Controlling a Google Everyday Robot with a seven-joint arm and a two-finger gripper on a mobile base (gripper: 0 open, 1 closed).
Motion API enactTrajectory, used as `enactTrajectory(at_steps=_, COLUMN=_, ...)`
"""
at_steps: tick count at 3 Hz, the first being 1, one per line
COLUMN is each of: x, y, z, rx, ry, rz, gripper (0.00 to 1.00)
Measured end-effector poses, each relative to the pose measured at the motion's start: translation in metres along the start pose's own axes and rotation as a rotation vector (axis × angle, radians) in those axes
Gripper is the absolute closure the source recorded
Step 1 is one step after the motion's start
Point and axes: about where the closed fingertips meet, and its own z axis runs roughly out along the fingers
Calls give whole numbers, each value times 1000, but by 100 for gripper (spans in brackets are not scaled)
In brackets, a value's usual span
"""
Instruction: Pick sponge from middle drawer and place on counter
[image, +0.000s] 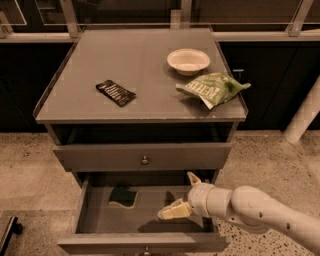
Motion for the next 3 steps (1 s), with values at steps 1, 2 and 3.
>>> enactTrajectory(at_steps=1, x=-1, y=0, z=0, rx=0, ry=1, rz=-2, gripper=0)
enactTrajectory(at_steps=2, x=8, y=-4, z=12, rx=16, ry=27, rz=7, gripper=0)
enactTrajectory(at_steps=3, x=22, y=-14, z=48, rx=1, ry=48, rz=-31, gripper=0)
